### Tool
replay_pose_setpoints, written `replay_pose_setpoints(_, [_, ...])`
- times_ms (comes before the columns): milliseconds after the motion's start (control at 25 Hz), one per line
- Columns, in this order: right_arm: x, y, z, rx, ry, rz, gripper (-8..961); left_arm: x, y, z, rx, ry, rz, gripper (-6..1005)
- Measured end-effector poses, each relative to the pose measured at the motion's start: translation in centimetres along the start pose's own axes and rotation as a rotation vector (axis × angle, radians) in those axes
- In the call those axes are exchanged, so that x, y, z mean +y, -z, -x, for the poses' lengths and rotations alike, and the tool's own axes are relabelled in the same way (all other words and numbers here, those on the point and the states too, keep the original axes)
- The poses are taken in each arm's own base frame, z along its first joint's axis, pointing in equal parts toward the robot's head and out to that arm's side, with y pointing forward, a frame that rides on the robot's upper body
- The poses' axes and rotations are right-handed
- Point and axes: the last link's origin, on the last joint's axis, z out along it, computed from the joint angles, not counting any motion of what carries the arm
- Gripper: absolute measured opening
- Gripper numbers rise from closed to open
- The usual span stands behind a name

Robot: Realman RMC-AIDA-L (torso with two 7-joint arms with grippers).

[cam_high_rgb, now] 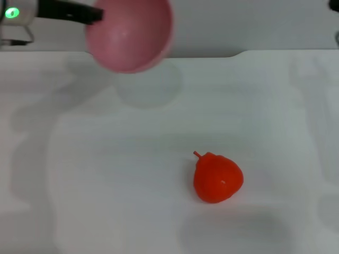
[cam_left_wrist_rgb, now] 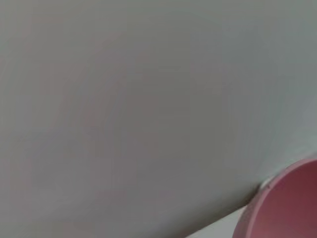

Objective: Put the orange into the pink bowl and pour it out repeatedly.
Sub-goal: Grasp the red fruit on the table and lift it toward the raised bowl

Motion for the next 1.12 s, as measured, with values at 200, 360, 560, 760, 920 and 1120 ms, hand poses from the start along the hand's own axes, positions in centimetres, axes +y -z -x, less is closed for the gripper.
replay_pose_setpoints(200, [0.5,-2.4,-0.7,0.192,-0.034,0.037,517,-2.7,2.0,1.4,-0.008,0.063,-0.071,41])
replay_pose_setpoints(360, [1.3,-4.5,-0.9,0.404,-0.038,0.110,516,-3.2,2.3,2.5,-0.024,0.081,-0.082,41])
replay_pose_setpoints(560, [4.2,-6.8,0.3,0.664,0.063,0.290,514,-3.4,2.3,3.4,-0.037,0.092,-0.087,41])
replay_pose_setpoints(760, [7.9,-6.1,2.6,0.847,0.188,0.581,512,-3.3,2.3,3.6,-0.043,0.097,-0.083,41])
replay_pose_setpoints(920, [9.6,-4.6,4.1,0.988,0.213,0.810,510,-3.3,2.3,3.7,-0.044,0.099,-0.083,41])
replay_pose_setpoints(1120, [10.0,-2.8,3.5,1.168,0.387,0.896,508,-3.3,2.2,4.1,-0.059,0.101,-0.079,41])
